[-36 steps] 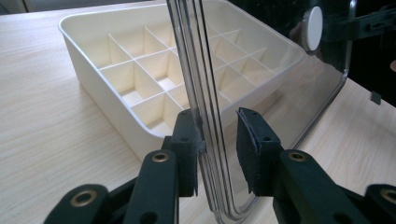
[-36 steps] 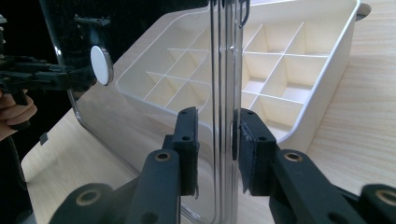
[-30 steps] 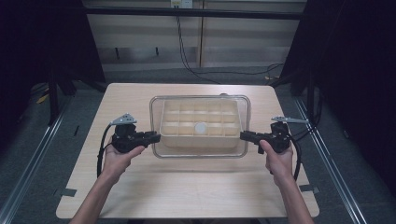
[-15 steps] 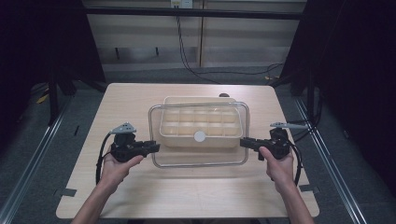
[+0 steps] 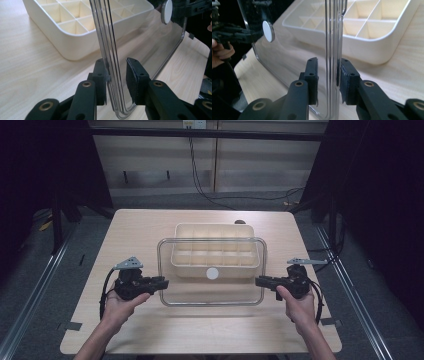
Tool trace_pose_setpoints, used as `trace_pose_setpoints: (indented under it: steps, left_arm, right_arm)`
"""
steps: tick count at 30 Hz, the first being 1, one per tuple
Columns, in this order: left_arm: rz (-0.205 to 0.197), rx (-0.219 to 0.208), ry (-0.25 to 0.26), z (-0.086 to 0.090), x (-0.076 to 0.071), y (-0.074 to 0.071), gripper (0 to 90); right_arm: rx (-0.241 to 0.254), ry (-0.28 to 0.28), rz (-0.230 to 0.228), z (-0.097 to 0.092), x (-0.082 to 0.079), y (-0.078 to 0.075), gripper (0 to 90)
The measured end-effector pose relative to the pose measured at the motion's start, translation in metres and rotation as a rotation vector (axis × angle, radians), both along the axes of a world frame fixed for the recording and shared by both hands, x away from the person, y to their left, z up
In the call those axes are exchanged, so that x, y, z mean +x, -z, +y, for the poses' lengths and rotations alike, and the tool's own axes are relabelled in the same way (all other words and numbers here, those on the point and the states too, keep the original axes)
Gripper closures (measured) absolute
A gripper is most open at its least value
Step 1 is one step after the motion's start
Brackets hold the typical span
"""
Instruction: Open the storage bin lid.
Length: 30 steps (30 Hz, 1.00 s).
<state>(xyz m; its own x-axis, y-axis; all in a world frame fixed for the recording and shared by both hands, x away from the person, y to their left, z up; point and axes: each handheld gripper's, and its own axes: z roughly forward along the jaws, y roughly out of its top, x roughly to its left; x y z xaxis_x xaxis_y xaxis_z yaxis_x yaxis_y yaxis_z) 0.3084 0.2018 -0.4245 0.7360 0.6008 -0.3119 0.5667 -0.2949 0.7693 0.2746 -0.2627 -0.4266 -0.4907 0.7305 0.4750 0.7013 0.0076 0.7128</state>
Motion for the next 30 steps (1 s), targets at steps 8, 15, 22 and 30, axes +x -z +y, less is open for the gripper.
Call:
trace_pose_setpoints:
  steps: [8, 15, 22, 30]
  left_arm:
    - [0.015, 0.012, 0.005, 0.001, -0.006, 0.005, 70.7]
    - [0.03, 0.033, 0.025, -0.001, -0.013, 0.009, 70.7]
    - [0.04, 0.042, 0.029, -0.003, -0.019, 0.013, 70.9]
    - [0.069, 0.055, 0.044, -0.003, -0.031, 0.025, 70.5]
  right_arm:
    - [-0.005, -0.007, 0.038, 0.002, -0.007, 0.008, 70.8]
    - [0.0, -0.013, 0.049, 0.001, -0.02, 0.014, 71.1]
    - [-0.009, -0.026, 0.073, -0.001, -0.027, 0.019, 71.0]
    - [-0.005, -0.051, 0.076, -0.003, -0.04, 0.023, 72.8]
